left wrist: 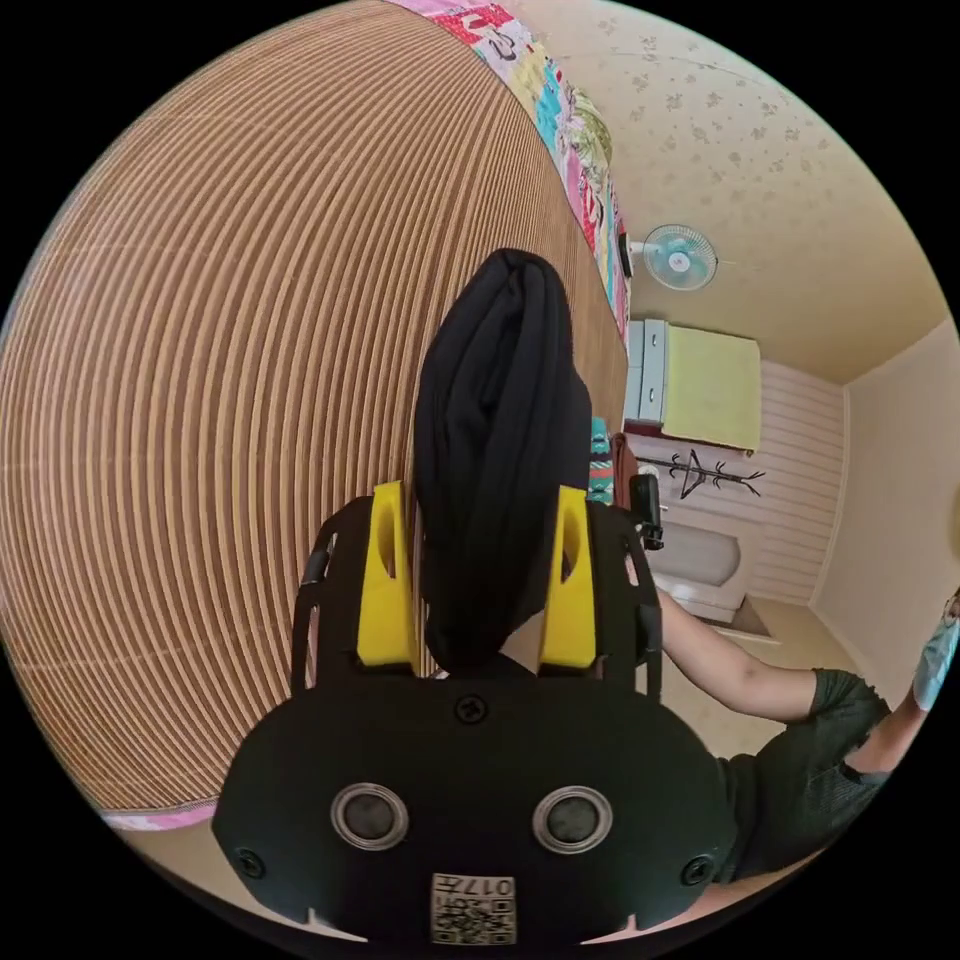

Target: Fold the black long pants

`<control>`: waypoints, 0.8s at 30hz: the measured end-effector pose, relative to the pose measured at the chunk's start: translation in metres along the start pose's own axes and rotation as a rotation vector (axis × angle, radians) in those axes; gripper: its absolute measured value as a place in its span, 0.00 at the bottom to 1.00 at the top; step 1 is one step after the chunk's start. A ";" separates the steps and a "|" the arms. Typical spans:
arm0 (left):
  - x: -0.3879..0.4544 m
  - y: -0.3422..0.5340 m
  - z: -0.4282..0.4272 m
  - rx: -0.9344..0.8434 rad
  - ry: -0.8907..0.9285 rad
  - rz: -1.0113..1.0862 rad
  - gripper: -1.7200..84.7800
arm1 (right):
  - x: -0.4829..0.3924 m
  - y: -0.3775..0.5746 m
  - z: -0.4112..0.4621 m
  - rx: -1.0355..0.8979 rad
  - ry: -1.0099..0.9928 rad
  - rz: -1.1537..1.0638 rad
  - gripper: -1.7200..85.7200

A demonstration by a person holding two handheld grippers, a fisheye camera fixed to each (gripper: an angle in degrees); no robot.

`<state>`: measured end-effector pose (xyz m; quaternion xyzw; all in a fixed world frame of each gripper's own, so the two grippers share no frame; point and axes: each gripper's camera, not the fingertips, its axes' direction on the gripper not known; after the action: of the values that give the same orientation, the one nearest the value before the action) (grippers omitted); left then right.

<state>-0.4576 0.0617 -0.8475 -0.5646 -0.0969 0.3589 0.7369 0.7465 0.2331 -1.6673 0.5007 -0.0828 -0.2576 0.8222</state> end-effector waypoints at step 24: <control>0.228 0.283 0.001 0.115 0.054 0.215 0.12 | -0.067 0.161 -0.070 -0.137 -0.257 -0.376 0.12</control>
<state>-0.4119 0.2371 -1.1623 -0.5379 0.0049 0.4255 0.7278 0.7718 0.3810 -1.5538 0.4135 -0.0742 -0.4729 0.7745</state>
